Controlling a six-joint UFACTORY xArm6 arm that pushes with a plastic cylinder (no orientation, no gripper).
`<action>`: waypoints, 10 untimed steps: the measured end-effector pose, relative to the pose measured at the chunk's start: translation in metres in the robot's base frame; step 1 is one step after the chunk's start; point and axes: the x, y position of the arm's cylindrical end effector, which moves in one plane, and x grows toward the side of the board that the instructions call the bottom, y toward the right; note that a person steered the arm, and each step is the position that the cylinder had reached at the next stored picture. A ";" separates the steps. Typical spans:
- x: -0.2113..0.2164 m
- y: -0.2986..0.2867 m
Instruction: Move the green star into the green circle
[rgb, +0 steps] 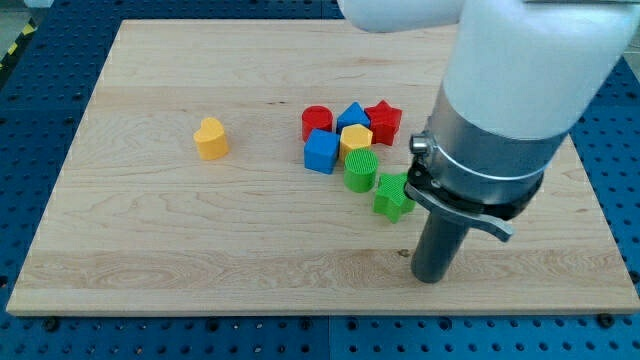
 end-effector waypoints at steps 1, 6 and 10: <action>-0.006 0.000; -0.036 -0.023; -0.061 -0.015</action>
